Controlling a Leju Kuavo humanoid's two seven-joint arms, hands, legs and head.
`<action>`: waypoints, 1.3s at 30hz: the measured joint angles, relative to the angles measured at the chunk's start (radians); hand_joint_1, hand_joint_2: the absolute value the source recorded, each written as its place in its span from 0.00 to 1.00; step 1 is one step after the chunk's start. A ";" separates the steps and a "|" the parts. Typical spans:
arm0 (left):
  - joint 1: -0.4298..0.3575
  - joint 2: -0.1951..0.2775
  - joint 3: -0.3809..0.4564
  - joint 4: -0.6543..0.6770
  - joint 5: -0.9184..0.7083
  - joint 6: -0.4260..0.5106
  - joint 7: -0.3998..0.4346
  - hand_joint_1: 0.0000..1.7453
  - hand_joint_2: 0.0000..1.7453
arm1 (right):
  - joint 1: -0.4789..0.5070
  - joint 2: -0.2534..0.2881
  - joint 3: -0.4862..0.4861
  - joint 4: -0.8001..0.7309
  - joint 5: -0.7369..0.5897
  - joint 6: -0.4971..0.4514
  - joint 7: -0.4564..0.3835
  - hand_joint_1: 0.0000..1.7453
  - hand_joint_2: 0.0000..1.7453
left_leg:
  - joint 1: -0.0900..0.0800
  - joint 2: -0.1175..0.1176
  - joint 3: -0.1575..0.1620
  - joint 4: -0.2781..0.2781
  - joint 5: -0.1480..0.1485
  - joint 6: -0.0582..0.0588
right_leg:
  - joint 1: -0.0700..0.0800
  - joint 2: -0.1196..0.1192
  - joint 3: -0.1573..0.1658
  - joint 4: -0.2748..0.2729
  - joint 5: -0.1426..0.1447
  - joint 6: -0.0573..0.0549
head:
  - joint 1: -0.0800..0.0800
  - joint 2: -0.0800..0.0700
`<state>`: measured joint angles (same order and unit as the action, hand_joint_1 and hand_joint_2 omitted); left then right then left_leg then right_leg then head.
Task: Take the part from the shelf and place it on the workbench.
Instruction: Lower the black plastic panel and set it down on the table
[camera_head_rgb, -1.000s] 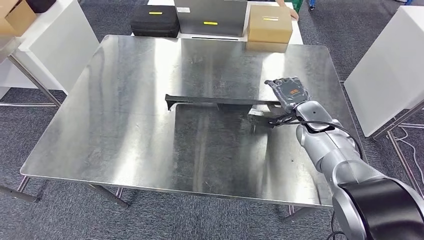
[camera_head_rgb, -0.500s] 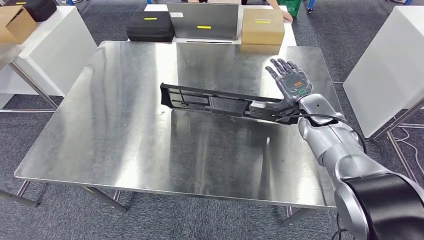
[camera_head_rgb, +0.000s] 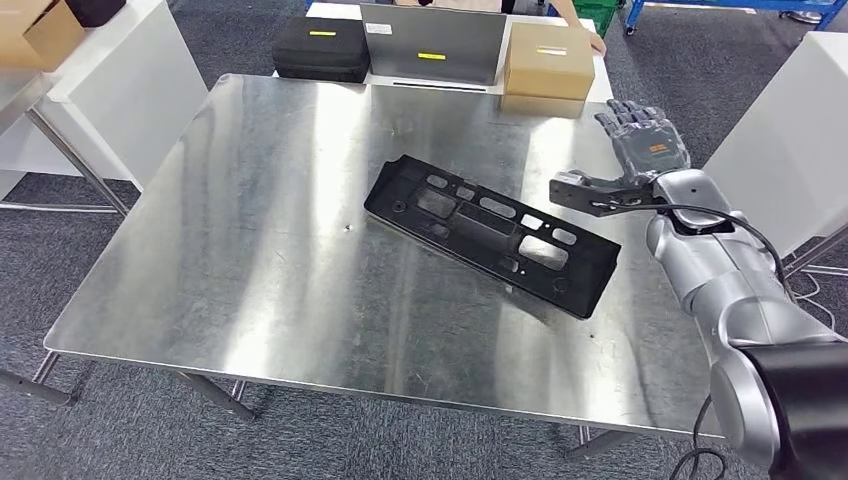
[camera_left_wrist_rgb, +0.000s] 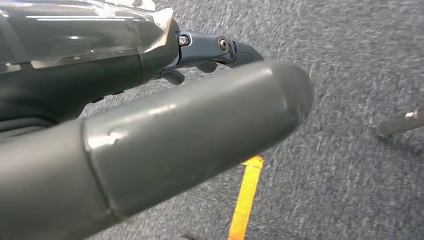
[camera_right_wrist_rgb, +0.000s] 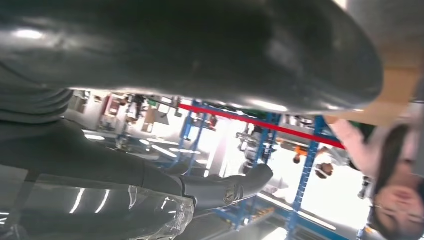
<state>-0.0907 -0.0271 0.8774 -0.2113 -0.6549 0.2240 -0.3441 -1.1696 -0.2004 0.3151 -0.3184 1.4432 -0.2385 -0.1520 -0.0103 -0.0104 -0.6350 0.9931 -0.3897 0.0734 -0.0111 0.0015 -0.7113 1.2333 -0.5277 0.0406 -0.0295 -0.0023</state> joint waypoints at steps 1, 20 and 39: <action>0.000 -0.001 0.001 0.000 0.000 -0.001 0.003 0.00 0.00 | -0.009 -0.010 -0.005 0.000 -0.001 0.008 0.002 0.00 0.00 | 0.000 -0.002 0.000 0.004 -0.002 -0.003 | -0.004 0.000 0.030 -0.068 0.031 0.011 | 0.000 0.000; 0.008 -0.005 0.058 0.000 0.035 0.014 0.008 0.00 0.00 | -0.095 -0.099 -0.037 0.000 0.057 -0.008 0.128 0.00 0.00 | 0.026 0.007 -0.016 0.057 -0.034 -0.061 | -0.013 0.001 0.117 -0.221 0.083 -0.020 | -0.005 0.000; 0.027 -0.093 0.113 0.004 0.058 0.030 0.013 0.00 0.00 | 0.074 -0.694 -0.246 0.007 -0.161 -0.303 0.243 0.00 0.00 | 0.004 -0.033 0.003 0.032 -0.038 -0.008 | -0.007 -0.035 0.153 -0.264 0.077 0.020 | 0.003 0.000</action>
<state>-0.0638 -0.1198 0.9905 -0.2069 -0.5964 0.2537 -0.3310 -1.0955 -0.8943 0.0692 -0.3112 1.2824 -0.5411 0.0908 -0.0067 -0.0438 -0.6319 1.0249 -0.4279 0.0653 -0.0180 -0.0339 -0.5580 0.9692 -0.4502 0.0611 -0.0264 -0.0023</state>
